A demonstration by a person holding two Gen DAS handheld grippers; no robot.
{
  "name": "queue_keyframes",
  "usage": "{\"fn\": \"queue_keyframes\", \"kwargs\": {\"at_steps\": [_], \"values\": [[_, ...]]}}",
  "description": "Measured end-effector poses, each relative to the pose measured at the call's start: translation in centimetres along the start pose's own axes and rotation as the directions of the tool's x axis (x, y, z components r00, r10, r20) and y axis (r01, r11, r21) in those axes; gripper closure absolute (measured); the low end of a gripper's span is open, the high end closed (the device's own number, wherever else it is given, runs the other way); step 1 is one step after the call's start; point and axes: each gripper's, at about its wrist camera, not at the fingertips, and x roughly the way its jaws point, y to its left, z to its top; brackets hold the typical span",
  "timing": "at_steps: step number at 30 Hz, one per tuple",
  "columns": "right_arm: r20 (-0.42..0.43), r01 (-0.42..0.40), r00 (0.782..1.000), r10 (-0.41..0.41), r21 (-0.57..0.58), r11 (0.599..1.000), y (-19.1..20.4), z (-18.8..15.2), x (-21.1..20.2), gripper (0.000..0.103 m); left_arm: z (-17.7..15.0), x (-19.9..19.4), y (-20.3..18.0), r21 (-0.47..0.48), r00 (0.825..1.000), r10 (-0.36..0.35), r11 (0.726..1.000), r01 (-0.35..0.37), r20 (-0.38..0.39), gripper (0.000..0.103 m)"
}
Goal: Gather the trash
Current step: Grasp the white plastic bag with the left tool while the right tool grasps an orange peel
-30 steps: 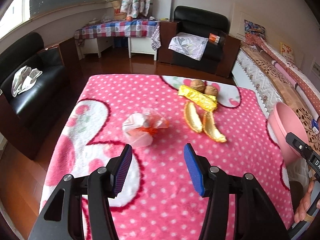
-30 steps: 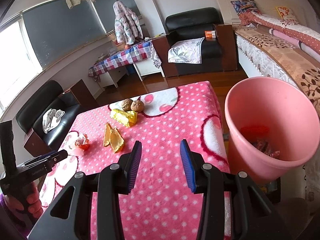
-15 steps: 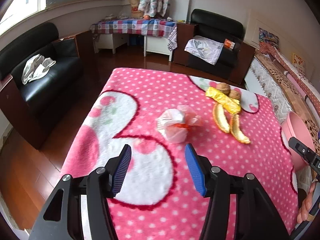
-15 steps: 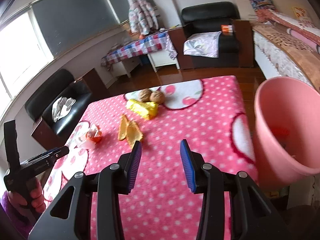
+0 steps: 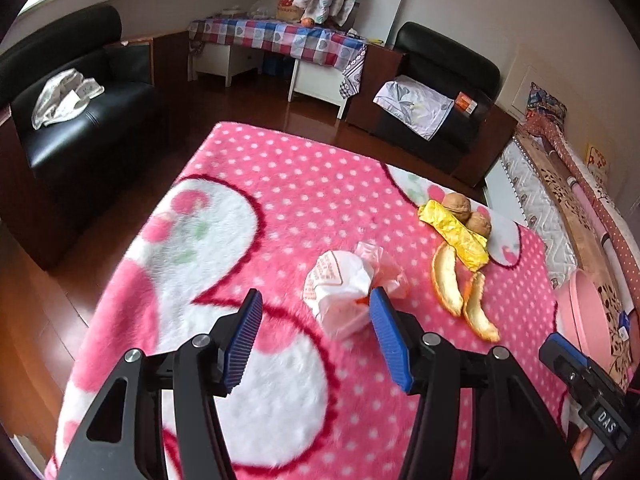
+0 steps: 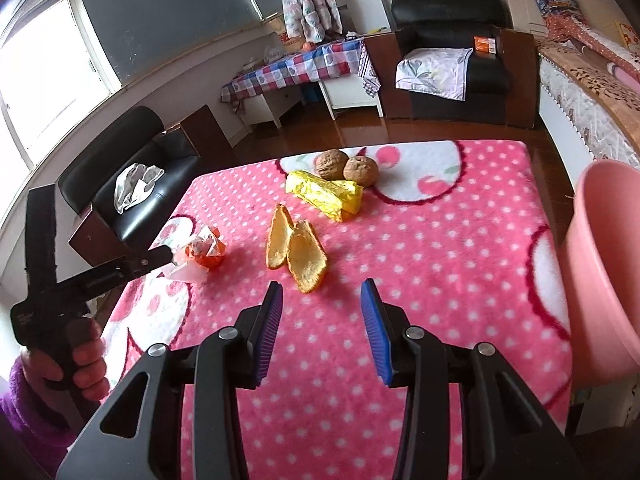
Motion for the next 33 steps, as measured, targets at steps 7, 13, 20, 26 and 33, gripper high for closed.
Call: {"fn": "queue_keyframes", "kwargs": {"at_steps": [7, 13, 20, 26, 33], "values": [[-0.061, -0.005, 0.998, 0.005, -0.005, 1.000, 1.3, 0.5, 2.9, 0.061, 0.4, 2.2, 0.8, -0.044, 0.997, -0.061, 0.997, 0.059, -0.046, 0.057], [-0.086, 0.047, 0.995, -0.046, 0.008, 0.999, 1.7, 0.2, 4.8, 0.061, 0.7, 2.1, 0.7, 0.003, 0.994, -0.101, 0.995, 0.101, -0.046, 0.078], [-0.099, 0.079, 0.992, -0.073, 0.056, 0.995, 1.2, 0.6, 5.9, 0.061, 0.5, 1.8, 1.4, 0.012, 0.989, -0.136, 0.990, 0.137, -0.059, 0.079], [-0.103, 0.079, 0.992, -0.074, 0.052, 0.996, 1.5, 0.6, 6.5, 0.068, 0.7, 1.6, 1.6, 0.027, 0.986, -0.144, 0.989, 0.147, -0.080, 0.079], [-0.101, 0.095, 0.991, -0.089, 0.057, 0.994, 1.3, 0.2, 5.5, 0.094, 0.8, 0.6, 0.6, 0.076, 0.983, -0.162, 0.983, 0.169, -0.084, 0.079]]}}
